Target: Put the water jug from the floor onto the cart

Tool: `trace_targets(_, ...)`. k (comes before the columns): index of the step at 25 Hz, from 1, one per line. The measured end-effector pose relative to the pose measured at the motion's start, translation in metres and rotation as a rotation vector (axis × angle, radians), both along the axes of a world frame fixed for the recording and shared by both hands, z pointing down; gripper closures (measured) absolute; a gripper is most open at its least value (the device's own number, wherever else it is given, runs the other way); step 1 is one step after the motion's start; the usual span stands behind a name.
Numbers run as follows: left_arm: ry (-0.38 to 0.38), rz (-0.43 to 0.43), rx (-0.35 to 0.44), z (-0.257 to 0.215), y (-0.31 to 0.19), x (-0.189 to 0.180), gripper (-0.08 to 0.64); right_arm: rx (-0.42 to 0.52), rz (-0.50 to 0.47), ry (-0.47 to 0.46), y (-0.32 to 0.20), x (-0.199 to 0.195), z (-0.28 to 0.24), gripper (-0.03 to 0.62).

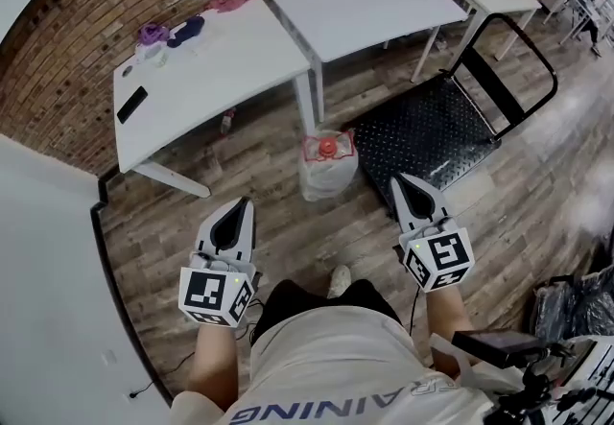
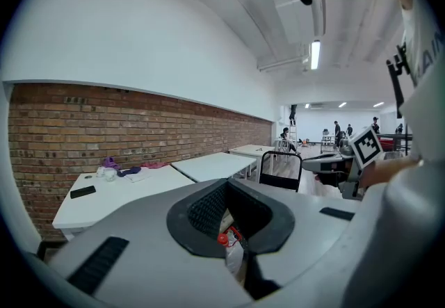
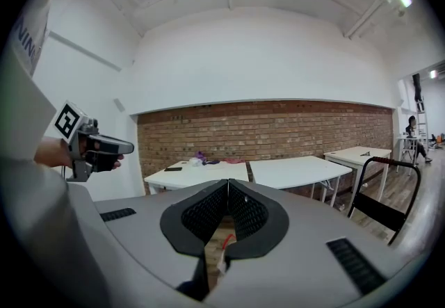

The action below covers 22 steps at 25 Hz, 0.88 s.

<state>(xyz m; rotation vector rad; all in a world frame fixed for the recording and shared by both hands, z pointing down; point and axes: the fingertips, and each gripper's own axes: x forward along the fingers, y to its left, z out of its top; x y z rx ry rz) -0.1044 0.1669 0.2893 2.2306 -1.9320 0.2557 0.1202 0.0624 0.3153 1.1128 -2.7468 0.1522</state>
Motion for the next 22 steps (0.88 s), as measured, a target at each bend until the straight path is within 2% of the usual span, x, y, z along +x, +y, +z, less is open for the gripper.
trace_targets(4, -0.001, 0.006, -0.001, 0.000, -0.023, 0.004, 0.558, -0.016, -0.012, 0.005, -0.020, -0.002, 0.008, 0.588)
trace_targets(12, 0.028, 0.041, -0.005, 0.014, -0.074, -0.011, 0.558, -0.017, -0.011, 0.036, -0.057, -0.026, 0.017, 0.588)
trace_targets(16, 0.037, 0.060, -0.009, 0.023, -0.112, -0.029, 0.558, -0.036, 0.005, 0.057, -0.083, -0.042, 0.026, 0.588)
trace_targets(22, 0.036, 0.103, -0.038, 0.041, -0.173, -0.070, 0.558, -0.055, 0.027, 0.083, -0.131, -0.090, 0.034, 0.588)
